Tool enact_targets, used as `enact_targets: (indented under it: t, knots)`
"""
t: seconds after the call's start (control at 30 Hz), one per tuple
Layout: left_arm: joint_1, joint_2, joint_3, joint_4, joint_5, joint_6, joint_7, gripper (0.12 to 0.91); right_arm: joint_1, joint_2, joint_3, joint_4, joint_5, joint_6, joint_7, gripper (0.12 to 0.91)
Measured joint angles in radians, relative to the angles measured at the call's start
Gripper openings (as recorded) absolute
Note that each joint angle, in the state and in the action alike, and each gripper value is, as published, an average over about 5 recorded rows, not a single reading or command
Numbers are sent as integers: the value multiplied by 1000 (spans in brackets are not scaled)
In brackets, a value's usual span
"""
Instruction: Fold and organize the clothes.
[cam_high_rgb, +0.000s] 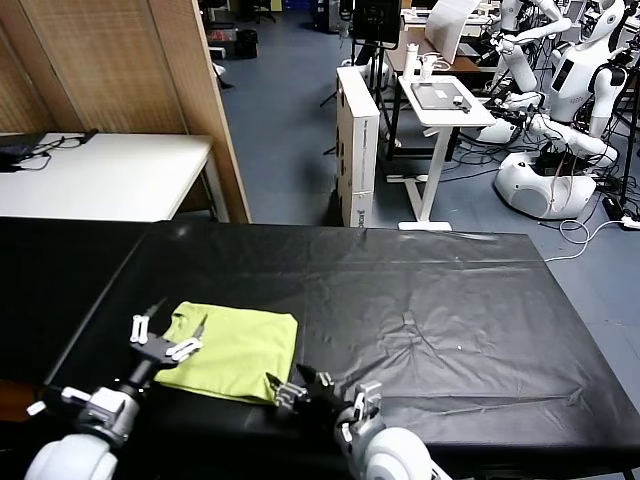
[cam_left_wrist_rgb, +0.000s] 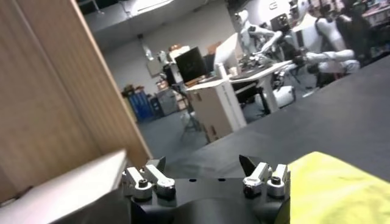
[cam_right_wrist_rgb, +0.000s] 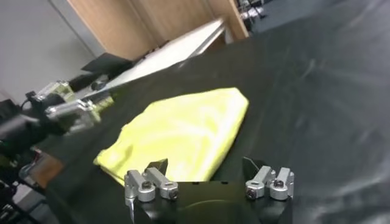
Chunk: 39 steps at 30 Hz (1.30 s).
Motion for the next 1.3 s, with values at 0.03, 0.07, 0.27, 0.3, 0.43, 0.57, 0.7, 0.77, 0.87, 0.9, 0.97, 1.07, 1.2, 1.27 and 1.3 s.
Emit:
enact_targets:
  t: [0.03,0.07,0.27,0.3,0.43,0.57,0.7,0.77,0.87,0.9,0.97,1.07,1.2,1.27,1.3]
  knots:
    - [3,3,-12,0,-6,-1,0,907,0,4,1,-6,-1,1,-2,755]
    - [7,5,-23,0,-11,-2,0,907,-1,7,3,-11,-2,2,-4,688]
    - [28,8,-79,7,-32,-13,-4,907,-24,-1,29,1,-4,-4,-8,315]
    - [31,8,-86,10,-35,-14,-6,907,-30,-7,38,7,-4,-4,-8,258]
    - [37,6,-110,23,-45,-18,-17,907,-49,-31,94,29,-6,-19,0,157]
    - [45,1,-127,31,-80,-14,-29,907,-74,-66,173,51,-27,-53,8,148]
    - [56,-6,-137,34,-137,16,-36,907,-101,-111,255,66,-41,-75,7,148]
    - [61,-11,-139,32,-171,38,-45,907,-115,-129,289,75,-42,-79,12,148]
    - [69,-16,-142,24,-224,63,-63,907,-137,-148,329,95,-51,-81,19,148]
    - [72,-16,-144,20,-243,68,-71,907,-145,-154,341,103,-54,-83,18,148]
    - [79,-14,-147,12,-280,76,-91,907,-163,-167,365,123,-60,-90,11,148]
    - [89,-7,-150,-1,-333,80,-112,907,-193,-190,404,158,-73,-105,-10,148]
    - [110,9,-160,-19,-394,96,-115,907,-239,-225,460,213,-87,-107,-25,148]
    - [123,19,-166,-24,-418,103,-119,907,-260,-242,490,240,-101,-93,-25,148]
    - [130,24,-169,-26,-427,102,-120,907,-270,-249,505,251,-112,-80,-25,148]
